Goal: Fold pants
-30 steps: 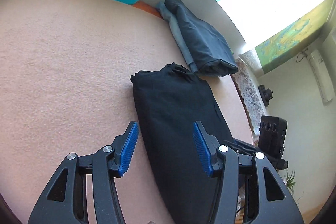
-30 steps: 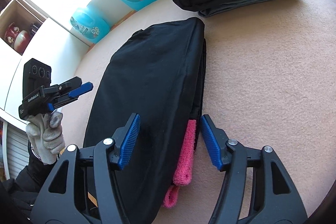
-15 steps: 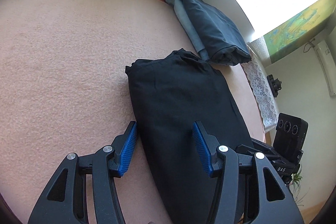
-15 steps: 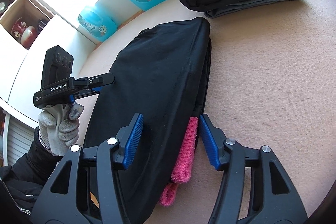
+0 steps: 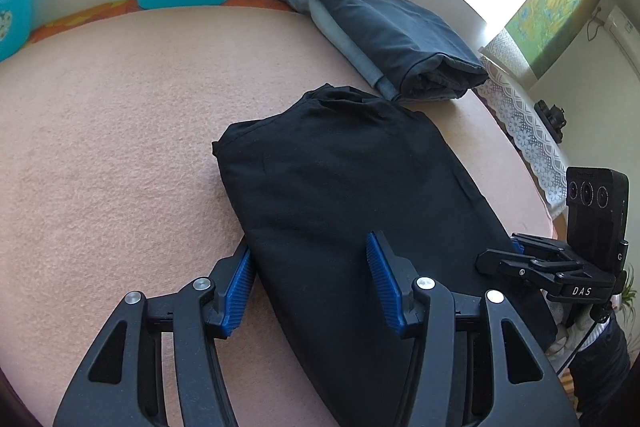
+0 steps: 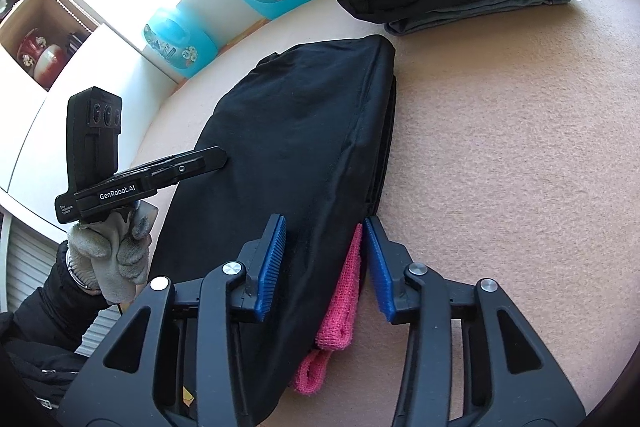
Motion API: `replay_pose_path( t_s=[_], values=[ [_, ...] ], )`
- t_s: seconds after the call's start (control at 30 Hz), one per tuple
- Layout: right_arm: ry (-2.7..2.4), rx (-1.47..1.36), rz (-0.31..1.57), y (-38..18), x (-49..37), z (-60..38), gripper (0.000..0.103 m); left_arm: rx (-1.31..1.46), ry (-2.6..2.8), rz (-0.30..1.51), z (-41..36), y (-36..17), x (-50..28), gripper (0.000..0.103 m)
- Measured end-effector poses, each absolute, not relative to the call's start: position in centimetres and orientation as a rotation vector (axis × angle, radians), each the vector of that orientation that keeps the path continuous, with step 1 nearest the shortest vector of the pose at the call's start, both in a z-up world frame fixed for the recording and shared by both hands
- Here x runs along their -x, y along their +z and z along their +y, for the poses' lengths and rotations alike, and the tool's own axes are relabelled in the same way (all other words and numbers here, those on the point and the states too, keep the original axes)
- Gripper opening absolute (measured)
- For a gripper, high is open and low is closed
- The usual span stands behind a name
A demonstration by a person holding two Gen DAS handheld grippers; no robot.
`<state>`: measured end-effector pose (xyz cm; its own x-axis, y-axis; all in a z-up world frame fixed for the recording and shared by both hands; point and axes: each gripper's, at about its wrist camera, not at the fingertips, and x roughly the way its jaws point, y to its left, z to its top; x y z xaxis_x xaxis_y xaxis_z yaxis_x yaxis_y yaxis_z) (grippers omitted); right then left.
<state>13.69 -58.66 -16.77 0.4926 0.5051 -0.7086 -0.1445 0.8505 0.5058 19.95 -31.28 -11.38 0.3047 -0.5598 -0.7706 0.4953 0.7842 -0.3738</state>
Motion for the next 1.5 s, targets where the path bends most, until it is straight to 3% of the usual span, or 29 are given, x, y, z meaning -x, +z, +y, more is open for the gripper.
replay_pose_path(
  t_s=[0.2,0.33,0.53,0.57,0.7,0.73,0.97,1.0,1.27,1.3,1.4,1.47,1.5],
  values=[
    [0.394,-0.302,1.014,-16.3,-14.4,-57.2,0.047,0.086,-0.706,1.034,-31.3,-11.5,-19.9,0.051],
    [0.392,-0.319,1.016,-16.3,-14.5,-57.1,0.039,0.123,-0.695,1.03,-31.0,-11.4,-20.1,0.036],
    [0.406,-0.276,0.979,-15.4,-13.8,-56.4,0.03,0.153,-0.697,1.005,-30.7,-11.0,-20.0,0.029],
    [0.405,-0.284,0.986,-15.7,-13.9,-56.6,0.031,0.153,-0.697,1.009,-30.7,-11.1,-20.1,0.029],
    [0.428,-0.368,1.005,-16.7,-14.5,-56.9,0.055,0.154,-0.693,1.011,-30.7,-11.4,-20.1,0.029],
    [0.414,-0.35,0.999,-16.6,-14.5,-56.4,0.055,0.149,-0.69,1.006,-30.7,-11.4,-20.0,0.028],
    [0.389,-0.242,0.899,-13.6,-13.1,-54.0,0.022,0.153,-0.694,0.941,-30.7,-9.4,-19.2,0.013],
    [0.395,-0.226,0.877,-12.8,-12.8,-53.7,0.014,0.137,-0.7,0.924,-30.8,-8.9,-18.9,0.012],
    [0.37,-0.134,0.884,-12.0,-12.6,-51.8,0.01,0.116,-0.713,0.868,-31.2,-7.3,-17.8,0.008],
    [0.357,-0.15,0.887,-12.2,-12.7,-52.3,0.01,0.113,-0.708,0.873,-31.2,-7.5,-17.9,0.008],
    [0.276,-0.156,0.91,-13.1,-12.9,-53.9,0.045,0.141,-0.692,0.906,-30.6,-8.4,-18.6,0.008],
    [0.254,-0.147,0.948,-14.4,-13.2,-54.6,0.051,0.147,-0.686,0.915,-30.4,-8.8,-18.8,0.008],
    [0.253,-0.163,0.979,-15.1,-13.4,-55.0,0.06,0.138,-0.684,0.914,-30.4,-9.0,-18.8,0.008]
  ],
)
